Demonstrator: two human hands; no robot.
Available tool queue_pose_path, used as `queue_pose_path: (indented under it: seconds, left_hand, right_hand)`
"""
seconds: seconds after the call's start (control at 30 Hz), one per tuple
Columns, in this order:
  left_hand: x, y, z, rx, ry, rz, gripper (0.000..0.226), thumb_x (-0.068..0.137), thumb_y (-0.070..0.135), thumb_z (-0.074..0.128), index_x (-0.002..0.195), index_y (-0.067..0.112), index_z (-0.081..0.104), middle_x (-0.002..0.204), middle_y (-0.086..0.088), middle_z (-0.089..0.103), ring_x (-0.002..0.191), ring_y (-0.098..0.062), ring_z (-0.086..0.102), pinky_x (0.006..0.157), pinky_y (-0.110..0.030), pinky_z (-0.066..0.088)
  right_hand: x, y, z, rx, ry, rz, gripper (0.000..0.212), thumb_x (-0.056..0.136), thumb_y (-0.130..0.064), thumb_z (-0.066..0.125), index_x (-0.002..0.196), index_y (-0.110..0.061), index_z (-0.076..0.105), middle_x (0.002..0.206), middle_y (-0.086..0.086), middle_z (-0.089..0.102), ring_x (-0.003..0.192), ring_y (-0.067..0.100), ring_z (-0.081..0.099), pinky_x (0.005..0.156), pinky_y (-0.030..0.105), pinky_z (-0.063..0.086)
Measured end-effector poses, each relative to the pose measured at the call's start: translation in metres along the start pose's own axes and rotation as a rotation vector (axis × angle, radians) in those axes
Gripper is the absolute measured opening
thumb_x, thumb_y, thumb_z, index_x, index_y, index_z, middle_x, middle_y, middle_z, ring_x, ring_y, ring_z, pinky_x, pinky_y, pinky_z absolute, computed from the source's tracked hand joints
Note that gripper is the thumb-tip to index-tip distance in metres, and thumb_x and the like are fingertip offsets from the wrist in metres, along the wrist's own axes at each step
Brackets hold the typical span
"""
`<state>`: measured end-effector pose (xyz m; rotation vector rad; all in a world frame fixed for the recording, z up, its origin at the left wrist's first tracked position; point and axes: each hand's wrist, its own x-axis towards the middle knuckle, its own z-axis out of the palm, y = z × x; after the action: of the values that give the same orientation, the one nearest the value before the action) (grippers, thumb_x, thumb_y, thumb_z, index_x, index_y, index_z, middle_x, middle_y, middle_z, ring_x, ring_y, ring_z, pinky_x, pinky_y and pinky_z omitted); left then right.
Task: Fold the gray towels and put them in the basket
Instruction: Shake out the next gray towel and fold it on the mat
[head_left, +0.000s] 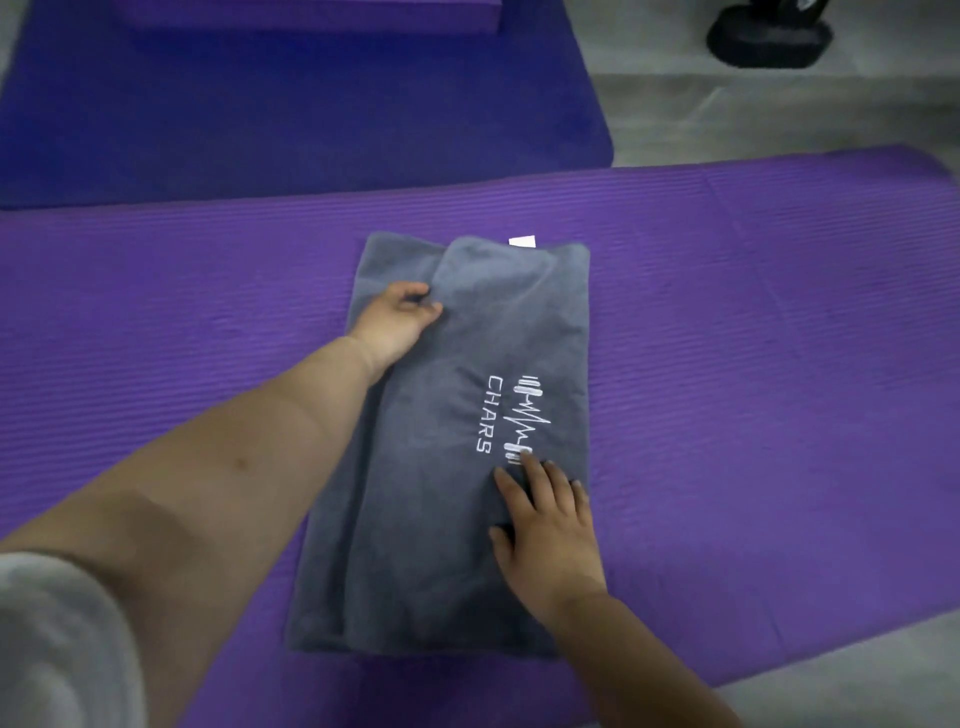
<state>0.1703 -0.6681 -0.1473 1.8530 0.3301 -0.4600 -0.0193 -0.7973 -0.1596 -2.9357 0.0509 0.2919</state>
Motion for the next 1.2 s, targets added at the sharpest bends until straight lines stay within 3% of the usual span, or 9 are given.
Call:
queue_pose_path:
  seconds: [0.13,0.23,0.4,0.5,0.6,0.87,1.0,1.1,1.2]
  left_hand:
    - [0.02,0.012,0.004,-0.003,-0.06,0.026,0.046,0.085,-0.006,0.052,0.129,0.005,0.046,0.092,0.0,0.053,0.082,-0.01,0.051,0.058,-0.001,0.04]
    - [0.022,0.02,0.009,0.022,-0.107,0.082,0.052,0.082,-0.015,0.044,0.129,0.006,0.048,0.115,-0.006,0.053,0.101,-0.013,0.049,0.064,-0.002,0.041]
    - [0.016,0.008,-0.02,0.211,0.151,0.349,0.051,0.082,-0.015,0.043,0.13,0.002,0.046,0.135,-0.019,0.041,0.128,-0.024,0.039,0.088,0.008,0.019]
    - [0.016,-0.008,-0.036,0.122,0.158,0.255,0.059,0.083,-0.013,0.047,0.138,0.004,0.034,0.136,-0.012,0.04,0.128,-0.021,0.039,0.1,-0.008,0.03]
    - [0.005,-0.013,-0.034,0.032,0.168,0.084,0.069,0.084,-0.002,0.057,0.142,0.007,0.021,0.138,-0.011,0.04,0.128,-0.021,0.041,0.103,-0.023,0.034]
    - [-0.082,-0.061,-0.034,-0.061,0.148,-0.17,0.057,0.081,0.004,0.065,0.13,0.003,0.036,0.122,-0.022,0.053,0.103,-0.022,0.053,0.089,-0.028,0.042]
    - [-0.125,-0.088,-0.041,0.089,0.004,-0.286,0.068,0.058,0.035,0.079,0.111,0.003,0.051,0.104,-0.014,0.064,0.095,-0.026,0.063,0.089,-0.034,0.051]
    - [-0.146,-0.1,-0.035,0.259,-0.111,-0.26,0.029,0.073,0.018,0.074,0.095,0.006,0.06,0.088,-0.009,0.065,0.077,-0.015,0.059,0.058,-0.008,0.044]
    - [-0.155,-0.099,-0.035,0.203,-0.026,-0.175,0.004,0.084,0.005,0.061,0.082,0.008,0.062,0.079,-0.003,0.062,0.077,-0.015,0.055,0.053,-0.004,0.04]
  right_hand:
    - [0.003,0.004,0.015,0.011,0.035,0.006,0.049,0.063,-0.043,0.034,0.1,-0.03,0.064,0.105,0.0,0.07,0.102,0.019,0.047,0.08,0.041,0.055]
    - [0.008,0.002,0.011,0.026,0.04,0.04,0.047,0.063,-0.041,0.035,0.091,-0.029,0.071,0.101,-0.001,0.07,0.099,0.018,0.048,0.081,0.038,0.055]
    - [0.011,-0.001,0.008,0.077,0.103,-0.031,0.044,0.063,-0.037,0.039,0.093,-0.026,0.068,0.105,0.003,0.069,0.101,0.02,0.043,0.09,0.036,0.031]
    - [0.015,-0.011,0.005,0.087,0.014,-0.062,0.047,0.061,-0.04,0.036,0.09,-0.028,0.07,0.105,0.001,0.07,0.102,0.021,0.055,0.092,0.036,0.043]
    - [0.017,-0.015,-0.001,0.078,-0.123,-0.05,0.05,0.058,-0.042,0.032,0.086,-0.03,0.072,0.102,-0.003,0.071,0.089,0.018,0.07,0.072,0.032,0.057]
    - [0.014,0.014,-0.016,0.03,-0.126,-0.133,0.051,0.062,-0.04,0.036,0.096,-0.023,0.071,0.103,0.0,0.072,0.085,0.019,0.072,0.067,0.031,0.056]
    - [0.0,0.026,-0.015,0.081,-0.108,-0.039,0.051,0.064,-0.035,0.038,0.096,-0.013,0.071,0.105,0.01,0.07,0.087,0.03,0.07,0.07,0.04,0.055]
    - [-0.014,0.028,-0.01,0.332,-0.045,0.095,0.055,0.073,-0.031,0.042,0.118,-0.004,0.059,0.128,0.017,0.054,0.114,0.037,0.053,0.1,0.03,0.037]
    - [-0.024,0.027,-0.013,0.537,-0.082,0.25,0.052,0.083,-0.013,0.059,0.132,-0.005,0.042,0.139,0.013,0.037,0.128,0.028,0.037,0.106,0.025,0.025]
